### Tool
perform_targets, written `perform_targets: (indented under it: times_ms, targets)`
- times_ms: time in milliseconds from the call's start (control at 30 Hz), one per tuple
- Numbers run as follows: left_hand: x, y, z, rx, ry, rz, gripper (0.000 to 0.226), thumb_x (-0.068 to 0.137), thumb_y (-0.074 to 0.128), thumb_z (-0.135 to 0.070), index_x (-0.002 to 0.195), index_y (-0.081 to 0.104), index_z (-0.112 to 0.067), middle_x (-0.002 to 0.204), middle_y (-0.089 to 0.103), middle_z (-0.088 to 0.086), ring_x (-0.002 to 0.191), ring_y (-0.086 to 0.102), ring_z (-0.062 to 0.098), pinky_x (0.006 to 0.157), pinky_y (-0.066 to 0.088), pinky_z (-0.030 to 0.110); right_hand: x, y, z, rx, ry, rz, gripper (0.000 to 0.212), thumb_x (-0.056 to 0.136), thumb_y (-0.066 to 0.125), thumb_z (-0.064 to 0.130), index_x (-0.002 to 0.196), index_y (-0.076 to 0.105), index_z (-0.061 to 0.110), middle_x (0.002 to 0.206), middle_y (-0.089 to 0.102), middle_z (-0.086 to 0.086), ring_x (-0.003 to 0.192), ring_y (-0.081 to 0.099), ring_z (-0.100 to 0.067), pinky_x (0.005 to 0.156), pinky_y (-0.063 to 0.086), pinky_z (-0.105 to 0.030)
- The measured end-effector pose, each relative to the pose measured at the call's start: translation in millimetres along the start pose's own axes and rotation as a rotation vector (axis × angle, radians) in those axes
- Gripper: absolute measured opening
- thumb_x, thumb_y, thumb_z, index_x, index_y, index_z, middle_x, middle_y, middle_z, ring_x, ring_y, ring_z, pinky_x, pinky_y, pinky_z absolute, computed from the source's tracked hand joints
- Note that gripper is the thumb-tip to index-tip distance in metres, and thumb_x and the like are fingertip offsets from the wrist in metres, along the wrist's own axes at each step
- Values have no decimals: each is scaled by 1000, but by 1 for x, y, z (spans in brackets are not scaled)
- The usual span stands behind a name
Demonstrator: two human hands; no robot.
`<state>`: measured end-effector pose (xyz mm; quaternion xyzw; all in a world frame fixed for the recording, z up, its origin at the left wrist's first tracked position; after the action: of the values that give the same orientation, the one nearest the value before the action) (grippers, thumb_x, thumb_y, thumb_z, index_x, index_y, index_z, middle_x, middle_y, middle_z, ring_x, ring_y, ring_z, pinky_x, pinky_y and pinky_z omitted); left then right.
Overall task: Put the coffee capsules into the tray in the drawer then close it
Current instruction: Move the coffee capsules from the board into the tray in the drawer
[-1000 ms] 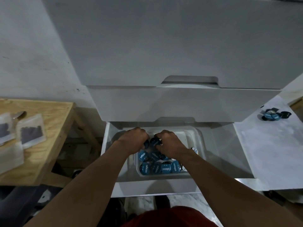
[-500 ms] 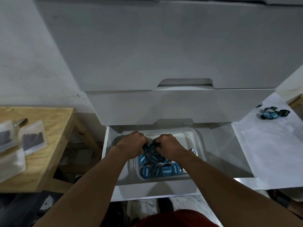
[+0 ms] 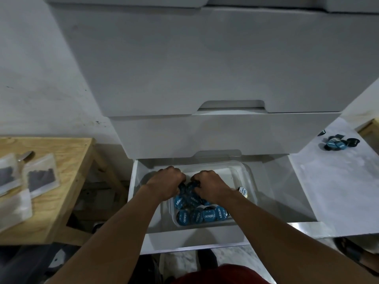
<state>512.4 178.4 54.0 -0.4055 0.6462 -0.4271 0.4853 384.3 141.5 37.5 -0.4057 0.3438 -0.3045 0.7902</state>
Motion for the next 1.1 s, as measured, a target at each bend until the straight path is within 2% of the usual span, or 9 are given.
perform_targets:
  times_ms: [133, 300, 467, 567, 700, 767, 900, 1000, 1100]
  targets:
    - [2, 0, 1, 12, 6, -4, 37, 82, 66, -16, 118, 60, -14, 115, 59, 8, 105, 54, 24, 83, 45, 36, -1, 2, 1, 4, 22, -19, 30, 84, 61, 12, 114, 64, 9, 110, 63, -14, 104, 58, -29, 90, 49, -35]
    - [1, -1, 1, 15, 8, -26, 35, 83, 63, -11, 118, 60, -11, 117, 59, 10, 106, 54, 25, 82, 46, 34, -4, 2, 3, 0, 34, -56, 35, 86, 60, 14, 120, 59, 6, 116, 58, -15, 107, 55, -29, 93, 47, -37]
    - [-12, -4, -1, 27, 19, -94, 37, 86, 60, -14, 123, 56, -11, 125, 54, 9, 115, 48, 24, 91, 43, 36, -16, -5, 1, 41, 62, -129, 43, 90, 60, 20, 130, 52, 10, 130, 53, -12, 119, 50, -27, 103, 40, -34]
    - [-22, 0, -1, 95, -8, -116, 37, 88, 58, -13, 125, 55, -15, 127, 52, 7, 117, 46, 24, 94, 42, 37, -26, -12, -3, 23, 81, -165, 41, 91, 58, 23, 130, 52, 12, 131, 53, -11, 120, 50, -26, 103, 39, -34]
    - [-35, 4, -2, 129, -67, -120, 41, 89, 54, -8, 129, 52, -17, 139, 39, 7, 128, 33, 26, 98, 39, 40, -41, -17, -9, 8, 101, -183, 39, 91, 59, 25, 128, 54, 12, 129, 55, -11, 117, 53, -26, 100, 41, -34]
    - [-39, 3, -6, 122, -85, -139, 39, 89, 52, -8, 127, 54, -16, 138, 41, 8, 127, 36, 26, 96, 41, 41, -50, -20, -14, -3, 112, -200, 39, 91, 58, 26, 127, 55, 12, 127, 56, -11, 116, 54, -26, 98, 42, -34]
    - [-38, -8, -35, 53, -31, -198, 28, 92, 47, -16, 116, 59, -12, 122, 56, 8, 111, 50, 25, 92, 46, 40, -70, -36, -27, -32, 121, -303, 37, 92, 56, 27, 126, 55, 12, 125, 56, -11, 115, 54, -27, 96, 42, -34]
    - [-32, -24, -71, -3, -54, -322, 32, 93, 48, -27, 122, 55, -14, 122, 56, 8, 112, 51, 28, 92, 45, 41, -85, -54, -40, -76, 92, -402, 36, 92, 53, 28, 124, 55, 11, 123, 57, -12, 114, 52, -29, 95, 41, -34]
    - [-21, -36, -128, 32, -16, -456, 37, 93, 47, -29, 126, 51, -13, 122, 56, 10, 112, 50, 28, 93, 43, 39, -115, -77, -70, -76, 81, -492, 36, 92, 53, 28, 121, 56, 8, 121, 57, -14, 111, 53, -31, 93, 42, -35]
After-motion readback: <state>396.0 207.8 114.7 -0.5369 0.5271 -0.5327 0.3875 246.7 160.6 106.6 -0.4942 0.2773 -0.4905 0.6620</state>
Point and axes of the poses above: each hand's wrist, its own x-axis towards the middle knuckle, its own y-axis out of the palm, z = x × y, the point moved 4 cm from there along x, towards the middle knuckle
